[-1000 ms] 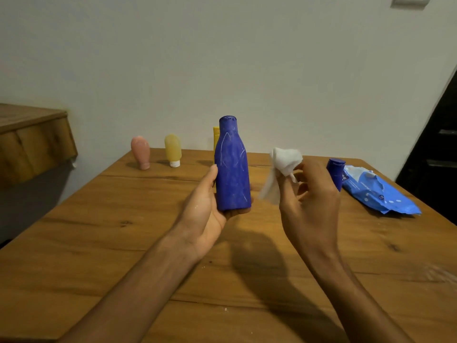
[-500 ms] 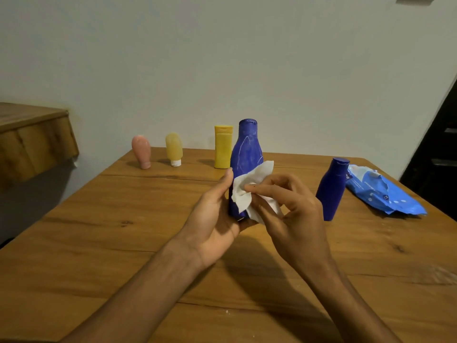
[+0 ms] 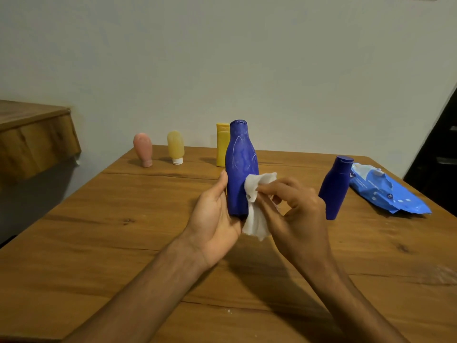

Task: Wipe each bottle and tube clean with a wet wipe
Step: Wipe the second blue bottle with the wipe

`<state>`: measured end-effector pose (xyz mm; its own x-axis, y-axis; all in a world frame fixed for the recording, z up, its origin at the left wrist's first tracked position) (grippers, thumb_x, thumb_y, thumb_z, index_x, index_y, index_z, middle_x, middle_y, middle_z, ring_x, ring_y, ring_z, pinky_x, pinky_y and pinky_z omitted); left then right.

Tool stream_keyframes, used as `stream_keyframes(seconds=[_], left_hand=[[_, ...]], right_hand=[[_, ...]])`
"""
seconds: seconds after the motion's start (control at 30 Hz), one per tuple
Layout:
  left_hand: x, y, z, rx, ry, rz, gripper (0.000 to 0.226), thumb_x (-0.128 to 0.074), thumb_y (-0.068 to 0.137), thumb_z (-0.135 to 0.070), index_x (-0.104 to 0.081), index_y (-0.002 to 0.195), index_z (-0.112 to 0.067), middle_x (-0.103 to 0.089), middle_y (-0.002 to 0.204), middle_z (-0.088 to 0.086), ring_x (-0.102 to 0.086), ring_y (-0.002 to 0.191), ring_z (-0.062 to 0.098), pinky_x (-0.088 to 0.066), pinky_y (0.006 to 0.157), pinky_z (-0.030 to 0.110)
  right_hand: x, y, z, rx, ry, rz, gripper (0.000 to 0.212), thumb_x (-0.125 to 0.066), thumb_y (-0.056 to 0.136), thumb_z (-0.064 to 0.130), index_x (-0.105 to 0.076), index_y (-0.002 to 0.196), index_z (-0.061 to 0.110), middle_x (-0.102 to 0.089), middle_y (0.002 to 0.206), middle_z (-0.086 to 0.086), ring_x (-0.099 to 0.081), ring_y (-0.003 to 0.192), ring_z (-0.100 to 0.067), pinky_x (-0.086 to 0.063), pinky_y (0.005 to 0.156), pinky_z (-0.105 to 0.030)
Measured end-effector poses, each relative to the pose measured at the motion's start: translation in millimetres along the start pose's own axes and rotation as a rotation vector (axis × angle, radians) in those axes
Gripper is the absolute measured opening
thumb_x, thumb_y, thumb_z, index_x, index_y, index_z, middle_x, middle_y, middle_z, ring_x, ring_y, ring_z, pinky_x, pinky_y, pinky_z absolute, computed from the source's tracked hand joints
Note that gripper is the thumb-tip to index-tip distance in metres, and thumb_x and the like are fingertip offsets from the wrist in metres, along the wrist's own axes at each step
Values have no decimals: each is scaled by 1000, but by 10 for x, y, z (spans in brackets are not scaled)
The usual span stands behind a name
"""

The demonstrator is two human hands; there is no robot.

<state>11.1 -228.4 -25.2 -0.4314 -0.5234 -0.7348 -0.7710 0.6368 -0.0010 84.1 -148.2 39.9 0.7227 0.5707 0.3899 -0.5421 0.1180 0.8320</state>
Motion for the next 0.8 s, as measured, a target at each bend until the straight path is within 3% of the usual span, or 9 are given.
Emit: stream_keyframes(seconds=[0.1, 0.2, 0.3, 0.37, 0.47, 0.6, 0.7, 0.8], left_hand=[[-3, -3, 12, 1, 8, 0, 52, -32, 103, -41, -53, 138, -8, -63, 131, 15, -60, 119, 24, -42, 107, 40], [1, -2, 29, 4, 7, -2, 51, -33, 103, -41, -52, 139, -10, -61, 134, 16, -58, 122, 25, -42, 108, 40], [48, 7, 51, 34, 22, -29, 54, -34, 102, -45, -51, 139, -9, -62, 132, 15, -62, 115, 24, -49, 100, 37], [57, 4, 69, 39, 25, -30, 55, -35, 101, -45, -50, 139, -8, -62, 131, 16, -61, 117, 25, -47, 102, 39], [46, 13, 94, 18, 21, -31, 52, -34, 101, -44, -50, 139, -11, -63, 132, 15, -57, 124, 26, -43, 107, 40], [62, 23, 132, 54, 6, -28, 56, -35, 101, -45, -54, 136, -6, -65, 127, 14, -62, 115, 23, -46, 103, 38], [37, 6, 141, 43, -12, -13, 49, -39, 100, -41, -65, 121, -5, -70, 111, 16, -66, 101, 24, -47, 99, 40], [25, 11, 150, 17, -9, -7, 48, -39, 100, -39, -70, 113, -5, -71, 112, 16, -67, 102, 24, -47, 99, 41]], right_hand=[[5, 31, -24, 5, 7, 7, 20, -62, 81, 29, -70, 98, 21, -56, 100, 13, -57, 95, -12, -51, 73, -48], [59, 62, -92, -41, 11, -18, 17, -61, 81, 25, -68, 94, 17, -59, 99, 8, -59, 91, -17, -53, 69, -46], [-49, -32, 53, 86, -5, 105, 18, -58, 83, 30, -66, 94, 18, -59, 96, 5, -59, 88, -14, -55, 63, -35], [-91, -70, 76, 136, -17, 150, 20, -58, 83, 32, -65, 97, 20, -59, 98, 4, -58, 89, -14, -55, 65, -32], [24, -5, -79, 29, 10, 57, 12, -66, 82, 16, -67, 94, 12, -58, 96, 2, -58, 87, -13, -55, 65, -35], [-111, -79, 113, 166, -58, 150, 21, -65, 79, 21, -69, 97, 10, -61, 99, -2, -58, 92, -9, -54, 71, -22], [-141, -54, 126, 179, -111, 125, 26, -62, 79, 23, -70, 99, 9, -63, 101, -7, -62, 92, -17, -56, 71, -30], [-76, -7, 81, 134, -120, 35, 25, -59, 84, 27, -69, 99, 10, -62, 100, -6, -60, 91, -18, -55, 68, -34]])
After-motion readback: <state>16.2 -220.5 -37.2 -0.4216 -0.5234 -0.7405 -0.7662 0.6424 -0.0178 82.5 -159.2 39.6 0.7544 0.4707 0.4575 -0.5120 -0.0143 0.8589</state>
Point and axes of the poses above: each hand's wrist, its own y-axis towards the middle knuckle, its own x-axis out of the back of the hand, z = x × y, the point moved 9 cm from there along y, towards the middle knuckle
